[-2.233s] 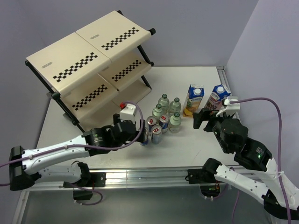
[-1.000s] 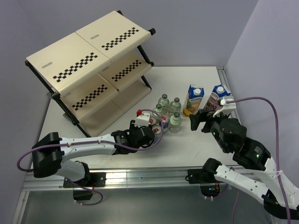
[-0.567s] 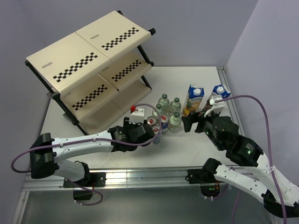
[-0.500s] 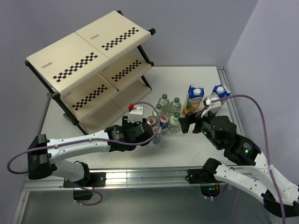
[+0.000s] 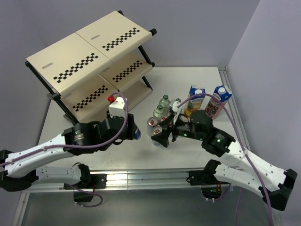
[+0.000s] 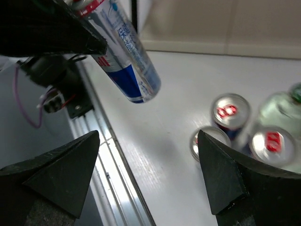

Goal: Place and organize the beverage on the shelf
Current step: Pick up the drink from the center of the board.

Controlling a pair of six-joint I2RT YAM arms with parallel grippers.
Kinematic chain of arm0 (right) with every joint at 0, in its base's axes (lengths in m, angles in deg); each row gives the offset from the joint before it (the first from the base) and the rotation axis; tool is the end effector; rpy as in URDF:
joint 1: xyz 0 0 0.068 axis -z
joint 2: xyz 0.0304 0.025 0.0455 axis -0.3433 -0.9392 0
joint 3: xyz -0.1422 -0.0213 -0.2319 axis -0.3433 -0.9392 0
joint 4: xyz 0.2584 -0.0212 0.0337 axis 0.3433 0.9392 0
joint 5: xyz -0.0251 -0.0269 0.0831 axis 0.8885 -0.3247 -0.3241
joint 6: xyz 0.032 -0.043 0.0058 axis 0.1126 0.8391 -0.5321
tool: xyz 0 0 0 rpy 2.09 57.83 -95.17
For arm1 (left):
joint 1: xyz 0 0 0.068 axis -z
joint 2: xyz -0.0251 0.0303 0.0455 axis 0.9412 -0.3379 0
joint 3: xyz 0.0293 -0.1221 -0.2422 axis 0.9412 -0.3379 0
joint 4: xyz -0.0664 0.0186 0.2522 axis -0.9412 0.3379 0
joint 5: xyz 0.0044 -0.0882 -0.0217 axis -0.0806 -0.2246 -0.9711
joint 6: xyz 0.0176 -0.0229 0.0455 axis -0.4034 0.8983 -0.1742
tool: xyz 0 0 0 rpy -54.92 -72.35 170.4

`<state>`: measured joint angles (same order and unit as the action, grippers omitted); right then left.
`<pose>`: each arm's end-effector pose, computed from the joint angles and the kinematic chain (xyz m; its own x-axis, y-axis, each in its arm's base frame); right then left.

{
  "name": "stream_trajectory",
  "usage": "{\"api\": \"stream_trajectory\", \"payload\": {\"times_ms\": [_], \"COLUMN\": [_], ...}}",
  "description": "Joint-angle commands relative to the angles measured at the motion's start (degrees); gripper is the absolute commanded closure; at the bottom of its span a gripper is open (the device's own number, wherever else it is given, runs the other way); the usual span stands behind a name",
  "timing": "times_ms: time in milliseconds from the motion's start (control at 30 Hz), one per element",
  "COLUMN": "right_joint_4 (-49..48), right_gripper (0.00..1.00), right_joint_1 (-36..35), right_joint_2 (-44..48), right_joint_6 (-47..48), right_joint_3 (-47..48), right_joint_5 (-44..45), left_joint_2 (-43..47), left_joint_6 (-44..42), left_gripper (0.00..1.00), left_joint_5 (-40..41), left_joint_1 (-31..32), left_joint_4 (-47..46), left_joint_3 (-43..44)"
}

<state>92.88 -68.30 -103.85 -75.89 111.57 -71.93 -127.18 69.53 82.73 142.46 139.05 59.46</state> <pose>0.1079 0.1357 0.3323 -0.3109 -0.1047 -0.9447 -0.8560 0.4629 0.2304 0.0823 -0.1827 0.3778 -0.5562 -0.0612 -0.8288 0.2695 0.9301 -0.2496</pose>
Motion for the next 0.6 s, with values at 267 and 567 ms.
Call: {"api": "stream_trajectory", "payload": {"times_ms": [267,567], "right_joint_4": [-23.87,-25.98], "right_gripper": [0.13,0.18], "right_joint_1": [-0.29,-3.1], "right_joint_2": [-11.27,-14.19], "right_joint_6": [2.24,3.47], "right_joint_3": [1.21,2.35], "right_joint_5": [-28.02,-34.63], "left_joint_2": [3.75,6.04], "left_joint_6": [-15.52,-21.32], "left_gripper": [1.0,1.0], "left_joint_5": [-24.05,-32.86], "left_joint_1": [0.31,0.31], "left_joint_4": [-4.06,-8.29], "left_joint_3": [8.58,7.17]}}
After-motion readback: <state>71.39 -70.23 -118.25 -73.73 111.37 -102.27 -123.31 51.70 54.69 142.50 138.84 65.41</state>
